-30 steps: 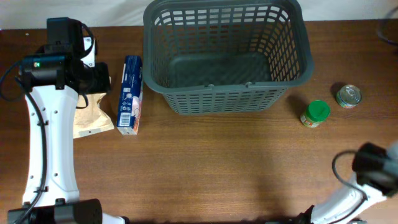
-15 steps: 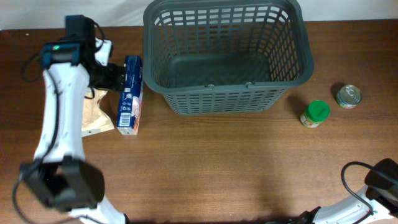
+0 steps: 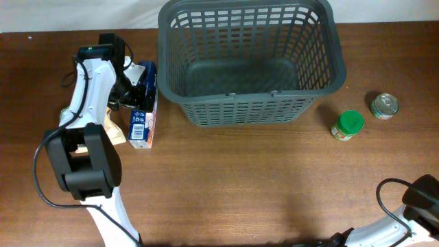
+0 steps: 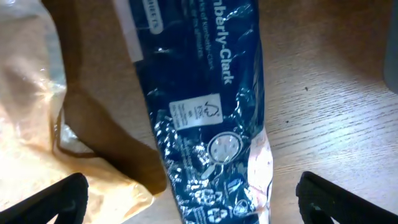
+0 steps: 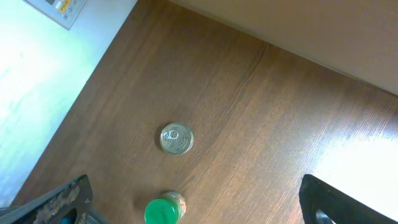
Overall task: Pack container
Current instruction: 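Lower the left gripper onto the blue box and grasp it, then lift the blue box with the left gripper and drop it into the basket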
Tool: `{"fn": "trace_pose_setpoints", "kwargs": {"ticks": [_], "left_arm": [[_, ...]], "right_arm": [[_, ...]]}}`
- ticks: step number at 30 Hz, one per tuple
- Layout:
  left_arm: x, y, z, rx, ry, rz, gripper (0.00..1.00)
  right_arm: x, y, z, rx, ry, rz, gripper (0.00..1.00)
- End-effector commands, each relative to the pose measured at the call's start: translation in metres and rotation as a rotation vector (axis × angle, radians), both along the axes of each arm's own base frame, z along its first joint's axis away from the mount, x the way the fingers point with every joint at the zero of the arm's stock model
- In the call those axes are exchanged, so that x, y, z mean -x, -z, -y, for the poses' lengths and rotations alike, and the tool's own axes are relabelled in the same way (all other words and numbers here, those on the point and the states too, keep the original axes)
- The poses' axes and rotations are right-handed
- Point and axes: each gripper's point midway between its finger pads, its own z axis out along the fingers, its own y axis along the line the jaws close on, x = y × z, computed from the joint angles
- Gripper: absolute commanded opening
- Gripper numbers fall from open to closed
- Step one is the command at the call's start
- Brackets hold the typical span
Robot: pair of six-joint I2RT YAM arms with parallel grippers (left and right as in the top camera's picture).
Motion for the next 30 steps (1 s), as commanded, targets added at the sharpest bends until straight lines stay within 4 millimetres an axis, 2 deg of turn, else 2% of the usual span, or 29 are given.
{"fn": "trace_pose_setpoints", "kwargs": {"ticks": [1, 6, 8, 10, 11, 12, 13, 16, 18, 19, 21, 23, 24, 25, 27, 28, 30], "left_arm": [[0.0, 0.027, 0.004, 0.033, 0.035, -0.055, 0.96], [0.003, 0.062, 0.005, 0.037, 0.037, -0.124, 0.95], [0.002, 0.073, 0.005, 0.039, 0.051, -0.135, 0.9], [0.003, 0.081, 0.008, 0.039, 0.06, -0.152, 0.69], [0.003, 0.082, 0.011, 0.039, 0.066, -0.152, 0.52], [0.002, 0.082, 0.012, 0.037, 0.069, -0.15, 0.31], [0.001, 0.081, 0.015, 0.036, 0.076, -0.144, 0.02], [-0.006, 0.075, 0.018, 0.035, 0.084, -0.121, 0.02], [-0.019, 0.059, 0.016, 0.025, 0.084, -0.082, 0.02], [-0.027, 0.047, 0.013, 0.006, 0.084, -0.06, 0.02], [-0.047, 0.006, 0.0, -0.071, 0.081, 0.014, 0.02], [-0.066, -0.051, -0.016, -0.166, 0.046, 0.126, 0.02], [-0.073, -0.072, -0.02, -0.194, 0.025, 0.177, 0.02], [-0.085, -0.118, -0.028, -0.239, -0.006, 0.297, 0.02], [-0.097, -0.168, -0.027, -0.241, -0.022, 0.453, 0.02], [-0.101, -0.201, -0.024, -0.241, -0.031, 0.555, 0.02], [-0.1, -0.253, -0.005, -0.207, 0.011, 0.717, 0.02]], "right_arm": [[0.001, 0.002, 0.0, -0.014, 0.008, 0.0, 0.99], [0.001, 0.002, 0.0, -0.014, 0.008, 0.0, 0.99], [0.001, 0.002, 0.0, -0.014, 0.008, 0.0, 0.99], [0.001, 0.002, 0.0, -0.014, 0.008, 0.0, 0.99], [0.001, 0.002, 0.0, -0.014, 0.008, 0.0, 0.99], [0.001, 0.002, 0.0, -0.014, 0.008, 0.0, 0.99], [0.001, 0.002, 0.0, -0.014, 0.008, 0.0, 0.99], [0.001, 0.002, 0.0, -0.014, 0.008, 0.0, 0.99], [0.001, 0.002, 0.0, -0.014, 0.008, 0.0, 0.99], [0.001, 0.002, 0.0, -0.014, 0.008, 0.0, 0.99], [0.001, 0.002, 0.0, -0.014, 0.008, 0.0, 0.99], [0.001, 0.002, 0.0, -0.014, 0.008, 0.0, 0.99], [0.001, 0.002, 0.0, -0.014, 0.008, 0.0, 0.99], [0.001, 0.002, 0.0, -0.014, 0.008, 0.0, 0.99], [0.001, 0.002, 0.0, -0.014, 0.008, 0.0, 0.99], [0.001, 0.002, 0.0, -0.014, 0.008, 0.0, 0.99], [0.001, 0.002, 0.0, -0.014, 0.008, 0.0, 0.99]]}}
